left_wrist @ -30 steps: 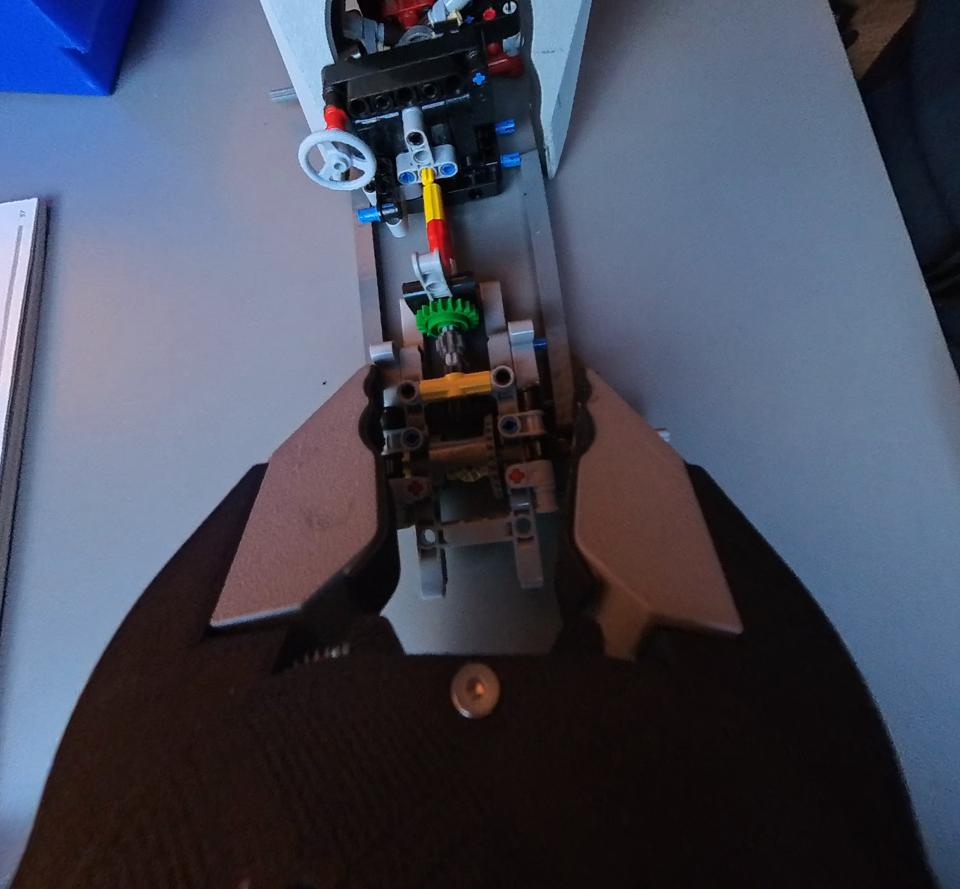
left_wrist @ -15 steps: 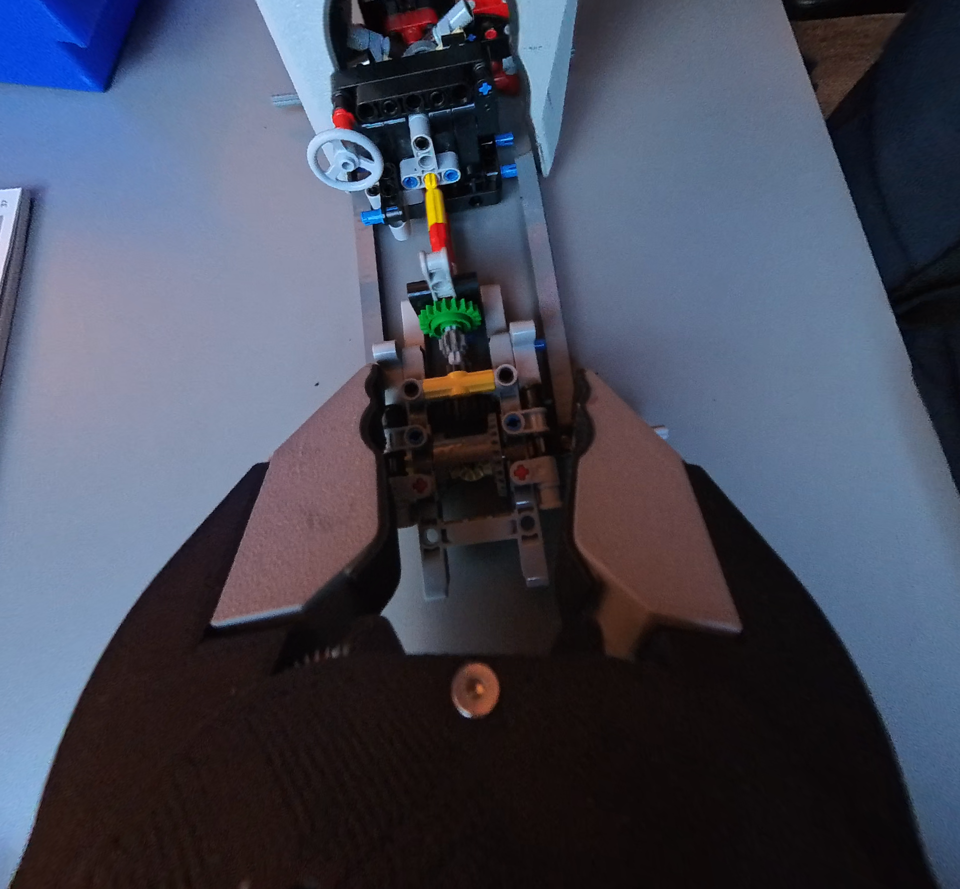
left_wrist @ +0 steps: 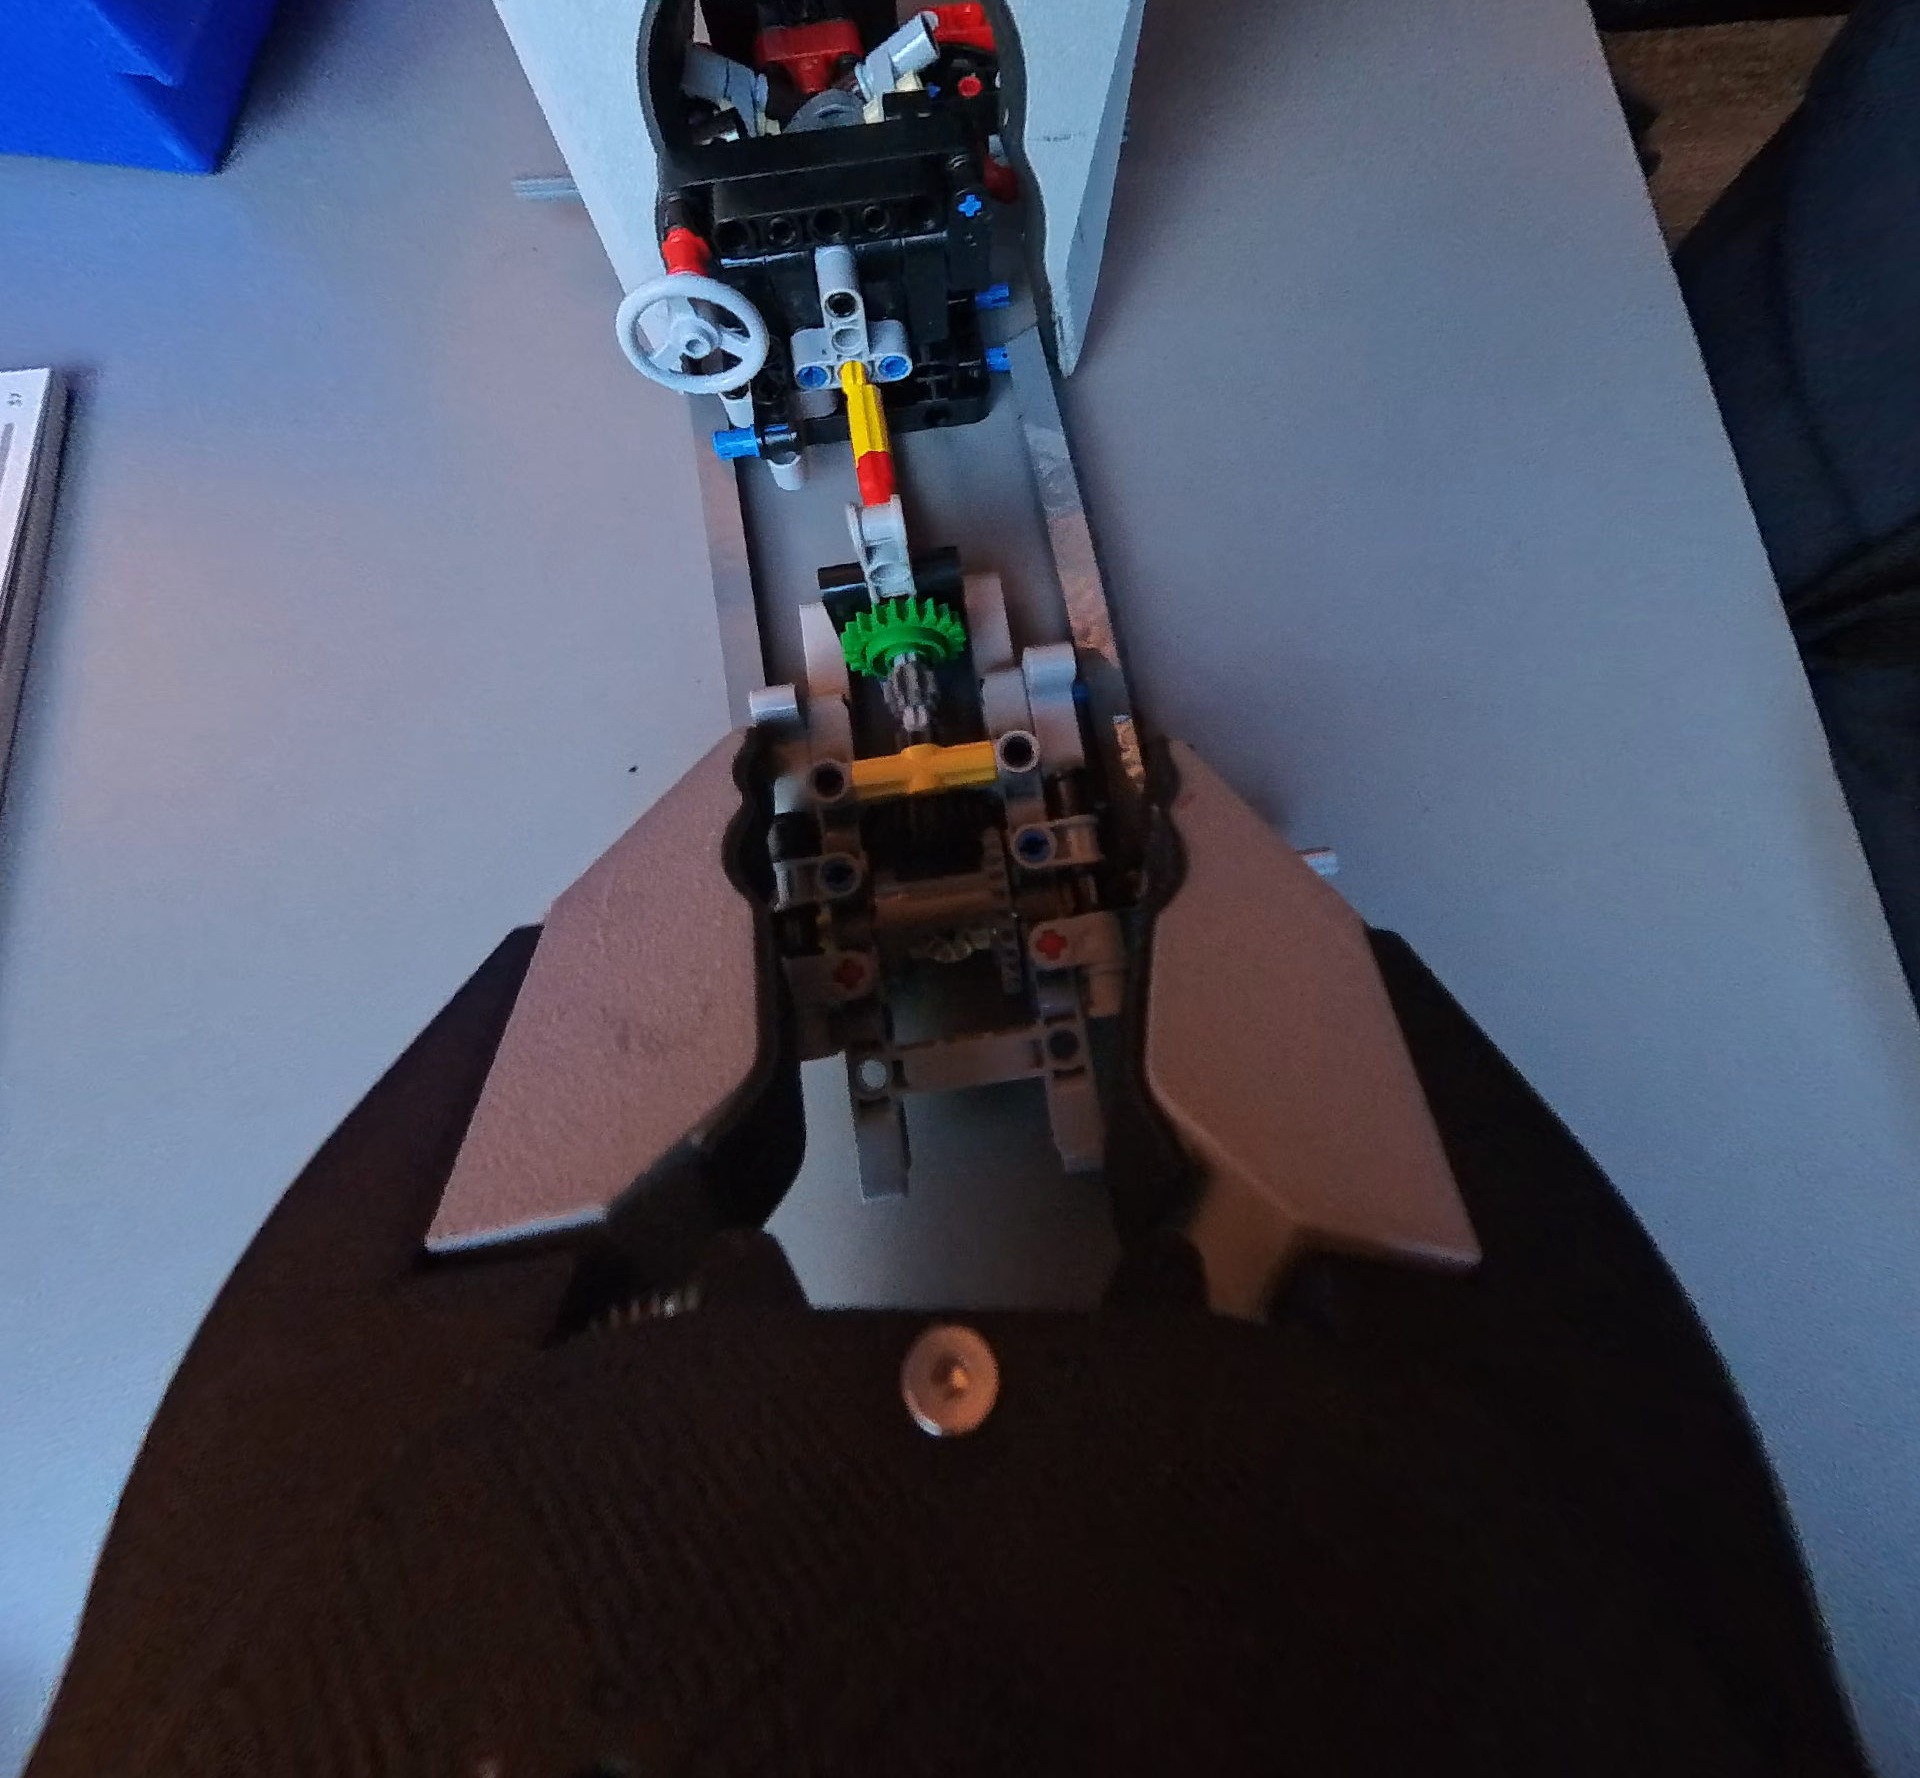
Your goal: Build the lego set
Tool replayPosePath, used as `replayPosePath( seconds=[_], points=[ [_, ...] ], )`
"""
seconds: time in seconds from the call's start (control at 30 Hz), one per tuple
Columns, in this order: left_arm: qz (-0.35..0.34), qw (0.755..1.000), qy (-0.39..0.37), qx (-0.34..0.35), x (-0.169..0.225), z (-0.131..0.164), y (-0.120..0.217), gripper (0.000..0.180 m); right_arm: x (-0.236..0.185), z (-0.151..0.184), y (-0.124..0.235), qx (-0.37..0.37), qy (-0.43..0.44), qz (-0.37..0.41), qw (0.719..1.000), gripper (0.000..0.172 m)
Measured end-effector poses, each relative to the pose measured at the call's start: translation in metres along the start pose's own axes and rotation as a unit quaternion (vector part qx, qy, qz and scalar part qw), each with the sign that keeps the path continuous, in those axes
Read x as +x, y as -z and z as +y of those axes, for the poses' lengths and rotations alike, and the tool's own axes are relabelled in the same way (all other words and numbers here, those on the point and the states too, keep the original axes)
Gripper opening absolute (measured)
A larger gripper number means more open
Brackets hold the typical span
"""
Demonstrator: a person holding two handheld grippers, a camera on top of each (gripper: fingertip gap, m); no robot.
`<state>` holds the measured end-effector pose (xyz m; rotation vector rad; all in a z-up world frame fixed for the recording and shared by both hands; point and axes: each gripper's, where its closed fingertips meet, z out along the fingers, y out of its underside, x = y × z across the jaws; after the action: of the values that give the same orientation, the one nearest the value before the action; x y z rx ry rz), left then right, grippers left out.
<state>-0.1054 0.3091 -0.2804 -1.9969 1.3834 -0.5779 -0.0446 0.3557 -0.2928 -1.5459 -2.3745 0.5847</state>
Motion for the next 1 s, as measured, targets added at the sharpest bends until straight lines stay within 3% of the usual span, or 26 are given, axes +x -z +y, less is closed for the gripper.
replayPosePath(
  seconds=[0.23, 0.43, 0.83, 1.0],
  points=[
    [-0.029, 0.999, -0.025, -0.023, -0.0037, 0.0019, -0.0001, 0.071, -0.0004, 0.0006, 0.0003, -0.007, 0.027, 0.019, 0.999, 0.066],
    [-0.032, 0.999, -0.022, -0.017, -0.0049, 0.0021, -0.0003, 0.071, -0.0011, 0.0007, 0.0009, -0.004, 0.023, 0.017, 1.000, 0.068],
    [-0.080, 0.993, -0.003, -0.086, -0.0052, 0.0042, -0.0012, 0.070, -0.0029, -0.0010, 0.0008, -0.002, -0.007, 0.022, 1.000, 0.074],
    [-0.062, 0.993, -0.038, -0.093, -0.0054, 0.0043, -0.0006, 0.069, -0.0033, -0.0006, 0.0016, -0.005, 0.001, 0.022, 1.000, 0.072]
  ],
)
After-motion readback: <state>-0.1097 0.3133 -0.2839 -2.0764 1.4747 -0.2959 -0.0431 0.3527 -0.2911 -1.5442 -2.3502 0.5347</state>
